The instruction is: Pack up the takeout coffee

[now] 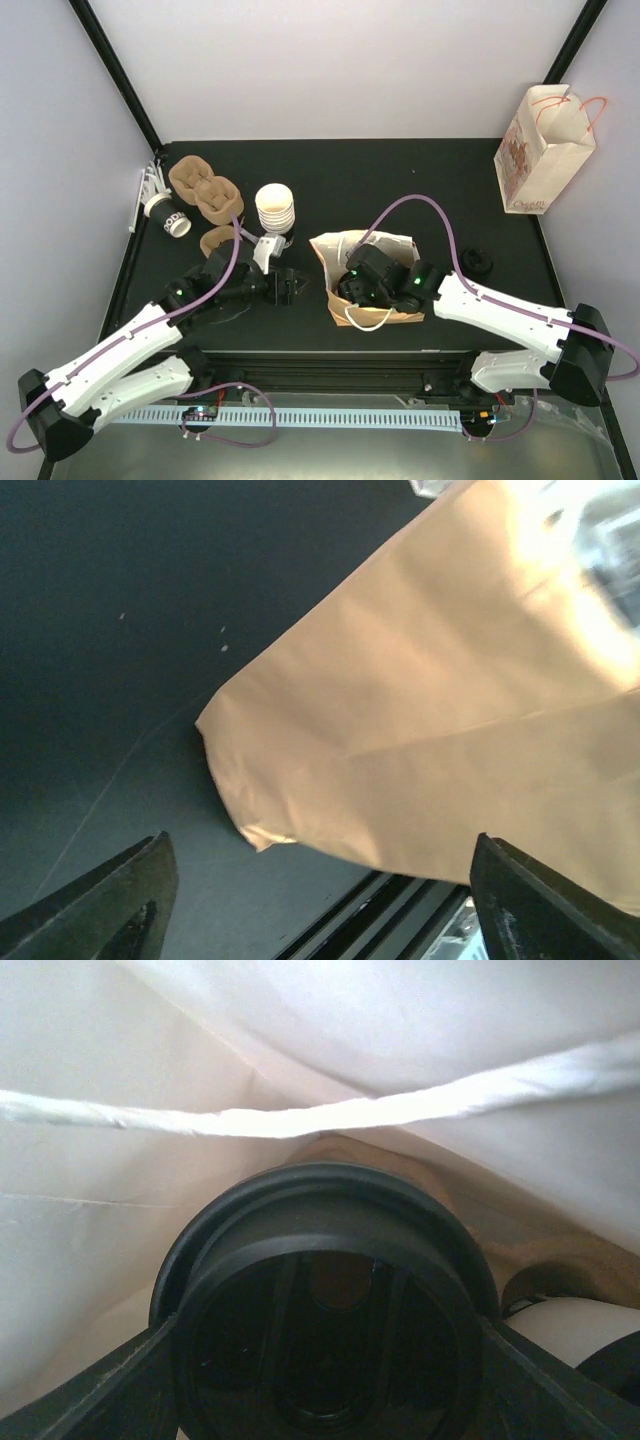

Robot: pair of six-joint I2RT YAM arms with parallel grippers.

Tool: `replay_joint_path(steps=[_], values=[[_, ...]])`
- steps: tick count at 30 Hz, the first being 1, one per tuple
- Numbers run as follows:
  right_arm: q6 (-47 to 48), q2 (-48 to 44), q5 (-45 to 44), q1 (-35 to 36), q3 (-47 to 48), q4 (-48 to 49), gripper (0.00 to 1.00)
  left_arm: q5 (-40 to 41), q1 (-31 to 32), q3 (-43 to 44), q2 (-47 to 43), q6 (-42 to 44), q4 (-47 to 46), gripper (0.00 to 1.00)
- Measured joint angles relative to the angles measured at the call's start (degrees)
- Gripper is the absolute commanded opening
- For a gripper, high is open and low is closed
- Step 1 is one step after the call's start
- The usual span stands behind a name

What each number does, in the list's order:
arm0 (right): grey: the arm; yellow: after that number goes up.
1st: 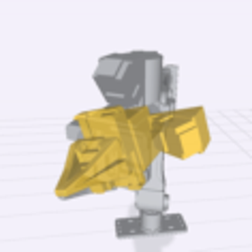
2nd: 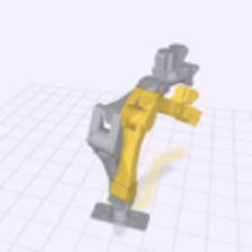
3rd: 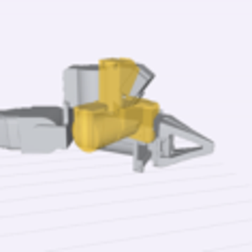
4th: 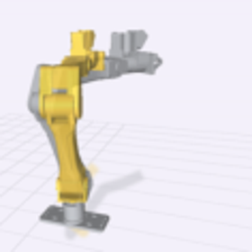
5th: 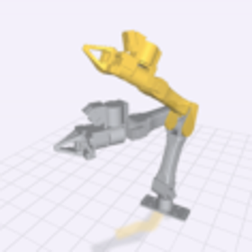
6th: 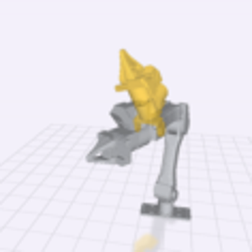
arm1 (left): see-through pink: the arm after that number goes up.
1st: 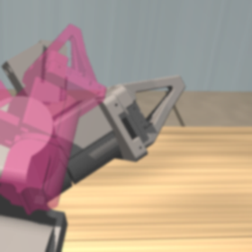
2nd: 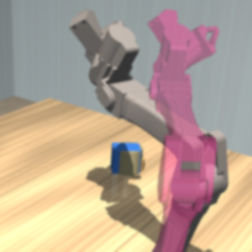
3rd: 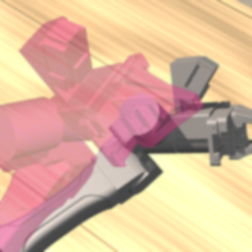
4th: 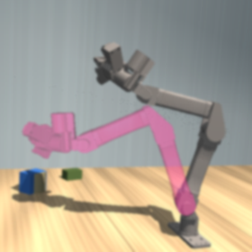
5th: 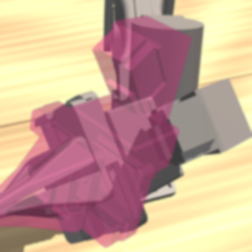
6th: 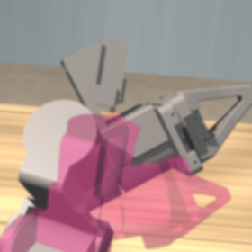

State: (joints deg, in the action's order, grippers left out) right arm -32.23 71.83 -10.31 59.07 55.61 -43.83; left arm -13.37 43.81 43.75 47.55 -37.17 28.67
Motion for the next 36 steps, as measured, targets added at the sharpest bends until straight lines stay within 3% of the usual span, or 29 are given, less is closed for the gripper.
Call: replay_joint_path(steps=[8, 12, 20, 30, 36], values=[[-0.04, -0.55, 0.46, -0.28, -0.44, 0.04, 0.42, -2.84, 0.0, -7.26, 3.19, -2.38, -3.02, 0.7], [-0.02, -0.55, 0.46, -0.28, -0.42, 0.02, 0.42, -5.05, 0.0, -7.34, 6.03, -2.54, -5.81, 0.54], [-0.02, -1.03, 0.5, -0.28, -0.96, 0.33, 0.42, -4.81, 0.55, -10.84, 13.4, -3.69, -8.76, 0.43], [-0.07, -0.74, 0.55, -0.33, -0.94, 0.37, 0.44, -4.9, 5.22, -11.76, 26.03, -4.96, -14.84, 0.38], [-0.04, 0.39, 0.57, -0.35, -0.39, 0.39, 0.44, -4.83, 7.61, -8.09, 30.62, -4.9, -16.61, 0.36]])
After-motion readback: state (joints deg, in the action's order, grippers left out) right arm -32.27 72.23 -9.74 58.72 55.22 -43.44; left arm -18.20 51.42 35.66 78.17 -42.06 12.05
